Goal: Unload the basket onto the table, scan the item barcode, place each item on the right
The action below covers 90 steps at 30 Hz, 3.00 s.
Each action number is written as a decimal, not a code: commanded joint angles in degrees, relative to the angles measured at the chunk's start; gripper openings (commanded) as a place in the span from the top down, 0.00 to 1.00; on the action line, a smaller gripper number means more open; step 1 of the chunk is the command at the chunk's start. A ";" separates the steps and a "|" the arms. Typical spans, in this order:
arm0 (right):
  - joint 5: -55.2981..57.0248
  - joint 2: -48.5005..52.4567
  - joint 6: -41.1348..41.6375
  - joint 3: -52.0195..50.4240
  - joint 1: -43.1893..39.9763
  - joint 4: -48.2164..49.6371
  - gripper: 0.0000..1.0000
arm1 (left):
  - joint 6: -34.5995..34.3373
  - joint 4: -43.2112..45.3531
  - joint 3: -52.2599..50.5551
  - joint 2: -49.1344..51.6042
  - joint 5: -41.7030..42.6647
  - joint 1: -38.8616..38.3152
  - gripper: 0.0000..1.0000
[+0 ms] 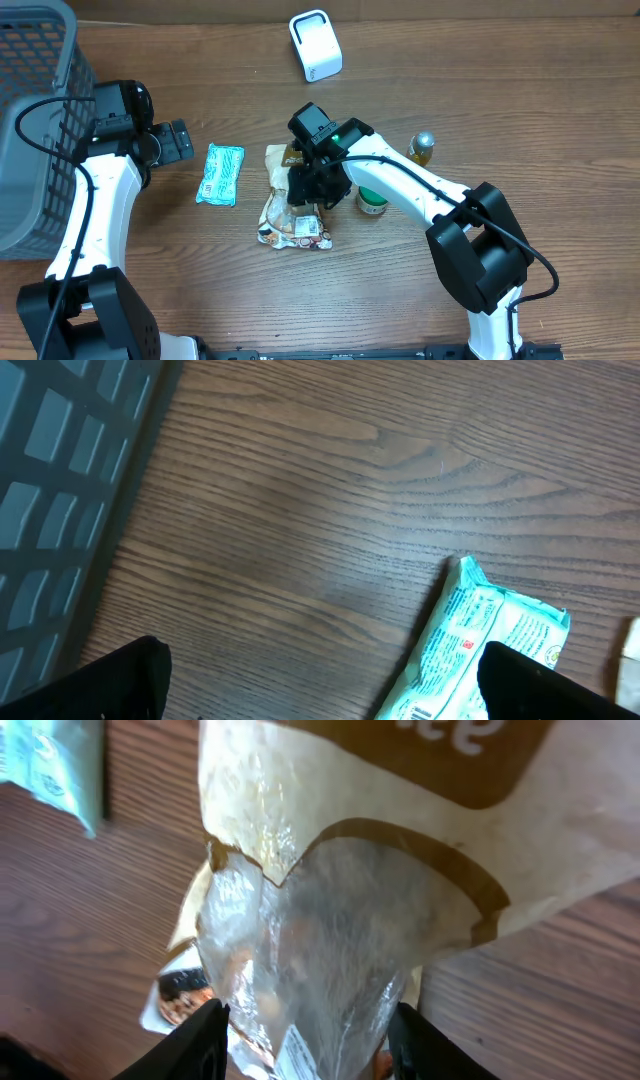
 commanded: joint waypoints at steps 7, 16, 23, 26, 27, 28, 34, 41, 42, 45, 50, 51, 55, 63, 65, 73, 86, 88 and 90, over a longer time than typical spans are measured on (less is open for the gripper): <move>-3.30 -0.52 1.09 -0.31 2.80 4.76 0.50 | 0.63 0.04 1.27 -0.85 -0.26 -0.39 0.00; -3.32 -0.52 1.09 -0.28 3.93 6.71 0.46 | 0.63 0.04 1.27 -0.85 -0.26 -0.37 0.01; -3.34 -1.31 1.07 0.90 3.58 4.44 0.45 | 0.63 0.04 1.27 -0.85 -0.26 -0.37 0.00; -3.30 -2.36 0.83 3.80 3.39 2.45 0.44 | 0.63 0.04 1.27 -0.85 -0.26 -0.37 0.01; -3.28 -2.86 0.83 4.96 3.39 1.70 0.42 | 0.63 0.04 1.27 -0.85 -0.26 -0.37 0.00; -3.28 -3.23 0.83 5.77 3.39 1.11 0.42 | 0.63 0.04 1.27 -0.85 -0.26 -0.37 0.00; -0.74 -4.00 0.66 6.84 3.39 -1.20 0.39 | 0.63 0.04 1.27 -0.85 -0.26 -0.37 0.00; 5.18 -3.78 0.63 5.86 3.72 -4.70 0.35 | 0.63 0.04 1.27 -0.85 -0.26 -0.37 0.00; 5.18 -3.78 0.63 5.55 3.72 -4.70 0.35 | 0.63 0.04 1.27 -0.85 -0.26 -0.37 0.00; 5.20 -3.78 0.63 4.63 3.72 -5.60 0.34 | 0.63 0.04 1.27 -0.85 -0.26 -0.37 0.00; 5.18 -3.78 0.63 4.42 3.72 -9.05 0.34 | 0.63 0.04 1.27 -0.85 -0.26 -0.37 0.00; 5.20 -3.78 0.63 4.42 3.72 -10.08 0.34 | 0.63 0.04 1.27 -0.85 -0.26 -0.37 0.01; 5.20 -3.78 0.63 4.42 3.72 -10.69 0.33 | 0.63 0.04 1.27 -0.85 -0.26 -0.39 0.00; 5.18 -3.78 0.66 4.42 3.72 -10.56 0.33 | 0.63 0.04 1.27 -0.85 -0.26 -0.37 0.00; 5.18 -3.78 0.66 4.42 3.72 -10.49 0.33 | 0.63 0.04 1.27 -0.85 -0.26 -0.37 0.00; 5.20 -3.78 0.63 4.35 3.72 -12.66 0.33 | 0.63 0.04 1.27 -0.85 -0.26 -0.37 0.01; 6.51 -3.78 0.68 1.53 3.72 -13.57 0.53 | 0.63 0.04 1.27 -0.85 -0.26 -0.39 0.00; 6.64 -3.78 0.68 0.70 3.72 -12.02 0.52 | 0.63 0.04 1.27 -0.85 -0.26 -0.39 0.00; 6.62 -3.78 0.83 -0.35 3.72 -9.77 0.52 | 0.63 0.04 1.27 -0.85 -0.26 -0.39 0.01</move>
